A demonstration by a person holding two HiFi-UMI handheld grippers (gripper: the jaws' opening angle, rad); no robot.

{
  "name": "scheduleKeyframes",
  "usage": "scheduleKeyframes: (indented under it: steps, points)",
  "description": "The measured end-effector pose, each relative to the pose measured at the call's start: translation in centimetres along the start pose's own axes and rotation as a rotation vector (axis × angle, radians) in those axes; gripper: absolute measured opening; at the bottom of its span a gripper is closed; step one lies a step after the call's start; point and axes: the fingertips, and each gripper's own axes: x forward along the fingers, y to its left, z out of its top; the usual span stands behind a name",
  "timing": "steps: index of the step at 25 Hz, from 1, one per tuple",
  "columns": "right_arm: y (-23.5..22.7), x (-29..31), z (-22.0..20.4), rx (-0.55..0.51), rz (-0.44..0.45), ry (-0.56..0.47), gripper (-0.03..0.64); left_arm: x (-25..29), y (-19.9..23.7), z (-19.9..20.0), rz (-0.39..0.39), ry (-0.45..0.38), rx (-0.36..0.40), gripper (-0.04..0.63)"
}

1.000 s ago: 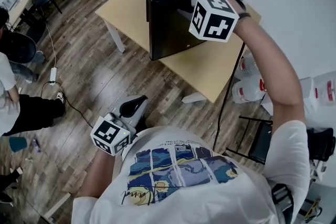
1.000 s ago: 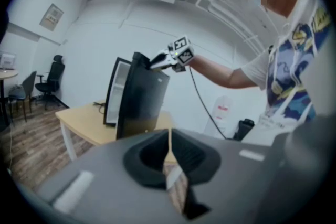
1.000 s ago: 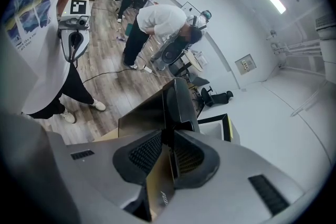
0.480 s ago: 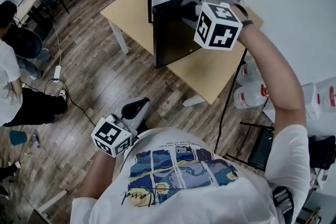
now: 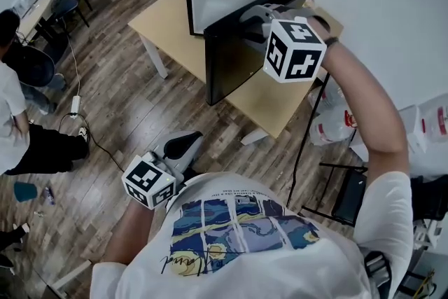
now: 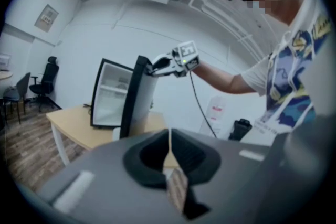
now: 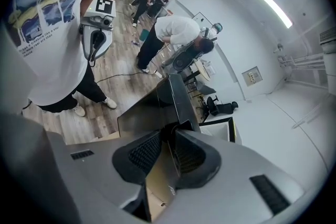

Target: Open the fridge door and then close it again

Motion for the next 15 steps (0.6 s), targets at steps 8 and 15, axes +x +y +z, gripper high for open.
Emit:
scheduleKeyframes:
  steps: [8,15]
  points:
    - [2.1,-2.0,-1.0,-0.02,0.004,0.001,0.069,1.0,-1.6,0.1,-0.039,0.006,0.015,0.02]
    - [3.8,-3.8,-1.9,-0.038,0.01,0.004,0.069,1.6,-2.5,0.0,-0.059,0.01,0.017,0.02]
